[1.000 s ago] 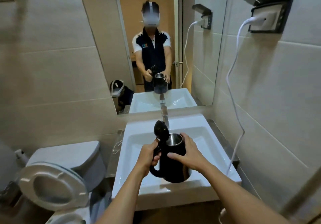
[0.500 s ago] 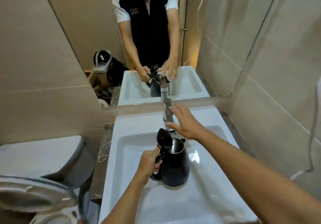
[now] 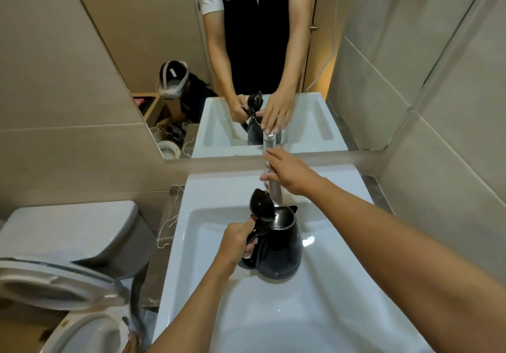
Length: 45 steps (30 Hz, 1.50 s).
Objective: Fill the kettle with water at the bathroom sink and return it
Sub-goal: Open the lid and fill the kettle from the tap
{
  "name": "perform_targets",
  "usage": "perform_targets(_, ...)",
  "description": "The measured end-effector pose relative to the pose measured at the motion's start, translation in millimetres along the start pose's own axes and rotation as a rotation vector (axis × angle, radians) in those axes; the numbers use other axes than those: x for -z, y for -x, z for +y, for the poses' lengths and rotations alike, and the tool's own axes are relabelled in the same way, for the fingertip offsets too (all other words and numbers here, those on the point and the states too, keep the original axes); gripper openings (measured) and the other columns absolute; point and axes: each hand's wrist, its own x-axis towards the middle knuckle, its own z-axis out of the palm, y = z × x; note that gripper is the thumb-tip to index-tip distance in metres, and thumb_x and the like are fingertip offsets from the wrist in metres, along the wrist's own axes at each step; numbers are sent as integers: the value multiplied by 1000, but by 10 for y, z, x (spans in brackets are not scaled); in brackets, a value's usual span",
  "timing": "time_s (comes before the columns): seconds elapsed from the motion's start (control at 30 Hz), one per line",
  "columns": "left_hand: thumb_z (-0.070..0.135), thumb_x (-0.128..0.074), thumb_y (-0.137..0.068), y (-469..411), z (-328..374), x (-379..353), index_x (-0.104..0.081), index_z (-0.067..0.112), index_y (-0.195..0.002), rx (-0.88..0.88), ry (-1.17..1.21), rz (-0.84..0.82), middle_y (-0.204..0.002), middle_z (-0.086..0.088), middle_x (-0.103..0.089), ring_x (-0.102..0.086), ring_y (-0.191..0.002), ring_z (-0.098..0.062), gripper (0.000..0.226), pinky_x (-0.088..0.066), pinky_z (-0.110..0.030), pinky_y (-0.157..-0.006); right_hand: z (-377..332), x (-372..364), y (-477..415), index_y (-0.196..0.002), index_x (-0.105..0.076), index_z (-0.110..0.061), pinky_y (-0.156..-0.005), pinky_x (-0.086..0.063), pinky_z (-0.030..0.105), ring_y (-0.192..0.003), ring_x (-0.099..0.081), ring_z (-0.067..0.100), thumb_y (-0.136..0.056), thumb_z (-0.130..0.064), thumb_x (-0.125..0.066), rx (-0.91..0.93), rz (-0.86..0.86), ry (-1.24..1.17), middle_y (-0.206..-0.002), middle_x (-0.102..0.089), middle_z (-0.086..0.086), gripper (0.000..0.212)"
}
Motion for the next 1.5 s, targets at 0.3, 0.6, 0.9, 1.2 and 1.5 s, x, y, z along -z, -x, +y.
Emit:
perform_targets(0.3, 35, -49, -101, -26, 123, 23, -49, 6, -61, -25, -31, -8, -45, -2, -45, -32, -38, -13, 49, -25, -23, -42, -72, 106, 34, -163, -20, -9, -124, -31, 45, -157, -25, 27, -103, -50, -50, -33, -93, -46, -170, -19, 8, 78)
perform_targets(0.6, 34, -49, -101, -32, 114, 18, -49, 6, -63, -24, -37, -2, -44, 0, -47, -33, -38, -12, 47, -26, -23, -42, -61, 83, 16, -161, -24, -8, -121, -35, 50, -156, -25, 28, -104, -48, -49, -24, -90, -1, -168, -22, 9, 74)
perform_targets(0.9, 34, -49, -101, -30, 141, 35, -48, 8, -60, -37, -41, -1, -45, 0, -46, -33, -38, -11, 49, -26, -23, -42, -72, 75, 7, -161, -23, -7, -123, -32, 50, -159, -16, 29, -105, -45, -48, -23, -93, 19, -170, -19, 9, 72)
perform_targets(1.2, 35, -51, -100, 11, 144, 54, -46, 9, -59, -41, -31, -18, -44, 1, -46, -32, -37, -10, 49, -24, -23, -41, -103, 69, 26, -162, -20, -7, -126, -27, 49, -162, -9, 30, -106, -42, -47, -30, -92, 12, -171, -15, 10, 72)
perform_targets(1.5, 36, -51, -100, 5, 102, 40, -48, 8, -61, -38, -44, -9, -44, 2, -49, -34, -37, -10, 48, -26, -23, -42, -86, 40, 16, -162, -20, -6, -123, -33, 49, -158, -18, 28, -106, -42, -49, -19, -81, -24, -168, -19, 9, 72)
